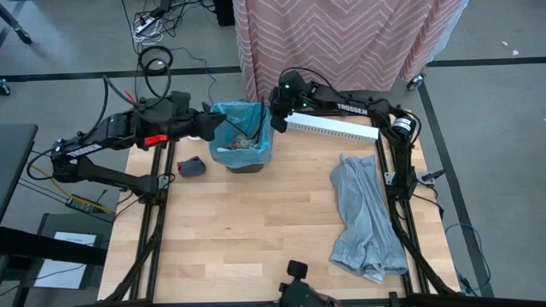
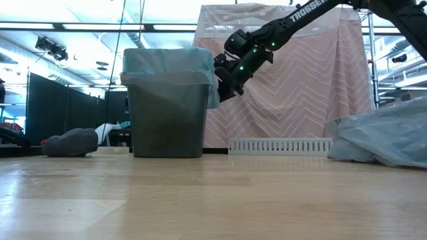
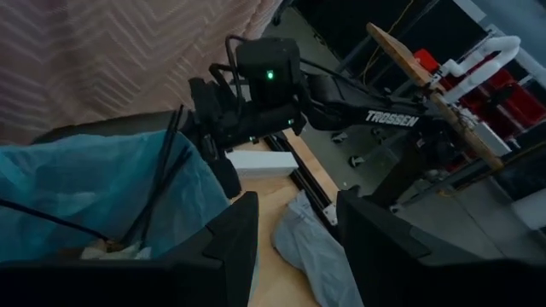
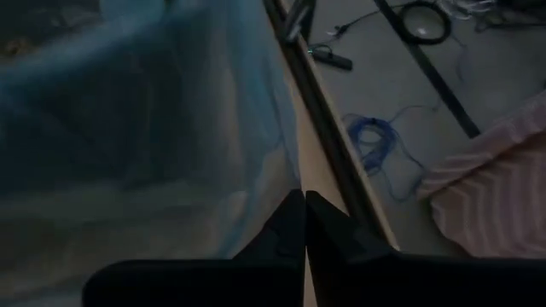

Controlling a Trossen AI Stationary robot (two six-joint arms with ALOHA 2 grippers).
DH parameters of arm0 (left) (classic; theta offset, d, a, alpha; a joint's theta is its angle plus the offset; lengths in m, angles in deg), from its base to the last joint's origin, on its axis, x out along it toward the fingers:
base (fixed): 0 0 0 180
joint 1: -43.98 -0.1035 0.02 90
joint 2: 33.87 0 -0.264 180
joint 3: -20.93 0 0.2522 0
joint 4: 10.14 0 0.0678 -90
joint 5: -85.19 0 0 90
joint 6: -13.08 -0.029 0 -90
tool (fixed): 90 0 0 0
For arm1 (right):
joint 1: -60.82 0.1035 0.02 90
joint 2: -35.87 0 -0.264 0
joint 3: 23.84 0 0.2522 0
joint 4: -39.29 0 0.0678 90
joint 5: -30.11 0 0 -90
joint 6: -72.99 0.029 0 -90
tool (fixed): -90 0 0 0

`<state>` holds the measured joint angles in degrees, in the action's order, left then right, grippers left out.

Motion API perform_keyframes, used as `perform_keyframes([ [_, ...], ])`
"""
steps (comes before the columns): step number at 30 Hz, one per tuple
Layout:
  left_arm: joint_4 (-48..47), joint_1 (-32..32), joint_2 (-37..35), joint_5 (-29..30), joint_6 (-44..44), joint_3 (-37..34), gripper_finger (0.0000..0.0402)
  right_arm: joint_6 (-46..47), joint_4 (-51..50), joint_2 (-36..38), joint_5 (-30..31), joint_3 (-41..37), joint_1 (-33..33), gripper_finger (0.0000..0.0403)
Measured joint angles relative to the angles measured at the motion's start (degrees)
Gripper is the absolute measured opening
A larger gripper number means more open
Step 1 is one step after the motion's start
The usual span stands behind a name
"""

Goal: Place trash/remove bag and relplace
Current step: Remove the blue trash bag from the black trash bin

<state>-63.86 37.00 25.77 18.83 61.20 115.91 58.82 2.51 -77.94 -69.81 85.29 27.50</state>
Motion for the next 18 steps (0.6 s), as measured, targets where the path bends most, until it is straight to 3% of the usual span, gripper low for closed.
perform_keyframes([
  [14, 1.5, 0.0, 0.0, -3.1, 0.1, 0.0, 0.0168, -6.6, -6.1, 1.6, 8.7, 6.3, 4.3, 0.0000],
  [18, 1.4, 0.0, 0.0, -7.2, 0.1, 0.0, 0.0168, -9.0, -13.2, 1.7, 9.0, 8.1, 3.1, 0.0000],
])
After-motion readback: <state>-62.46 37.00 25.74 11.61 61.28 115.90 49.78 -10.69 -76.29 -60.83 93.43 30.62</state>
